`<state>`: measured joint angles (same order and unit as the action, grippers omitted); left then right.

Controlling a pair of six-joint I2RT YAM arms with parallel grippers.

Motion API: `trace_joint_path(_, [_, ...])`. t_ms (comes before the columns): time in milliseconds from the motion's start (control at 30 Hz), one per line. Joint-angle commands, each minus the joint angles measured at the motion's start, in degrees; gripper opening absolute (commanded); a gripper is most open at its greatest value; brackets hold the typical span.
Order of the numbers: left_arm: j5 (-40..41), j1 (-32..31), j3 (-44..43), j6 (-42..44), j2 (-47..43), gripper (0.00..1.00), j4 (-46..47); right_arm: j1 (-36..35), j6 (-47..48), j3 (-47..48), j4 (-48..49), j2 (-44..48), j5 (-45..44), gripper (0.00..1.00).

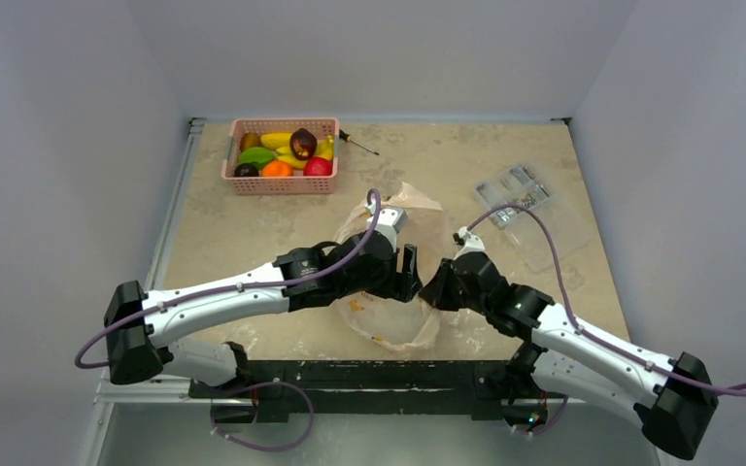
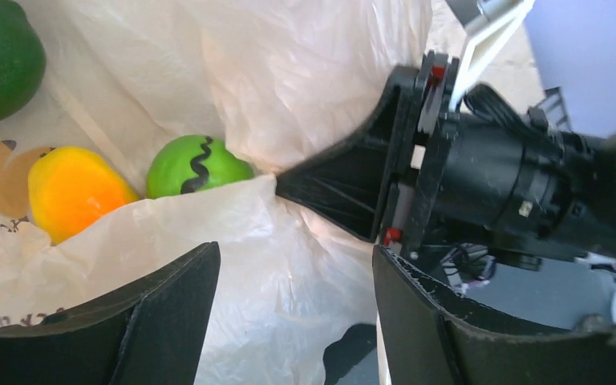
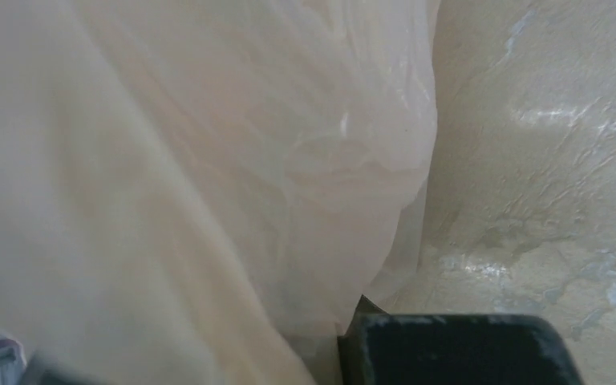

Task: Take the fake fruits out of the plastic bag
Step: Take out the fake fruit from the plastic bag.

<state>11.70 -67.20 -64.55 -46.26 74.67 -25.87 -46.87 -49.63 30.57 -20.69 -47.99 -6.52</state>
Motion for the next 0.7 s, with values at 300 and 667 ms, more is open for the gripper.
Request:
trace_joint_path(300, [5.4,2.7,-1.5,-2.9,7.8,0.59,-1.9,-5.3,3.3,-7.8,12.5,-2.0,3.7,0.00])
trace_joint_path(667, [5.0,7.8,1.2,0.1,9.8,0.60,-5.3,-8.4,9.3,-7.4,16.2,-5.6,3.9,0.00])
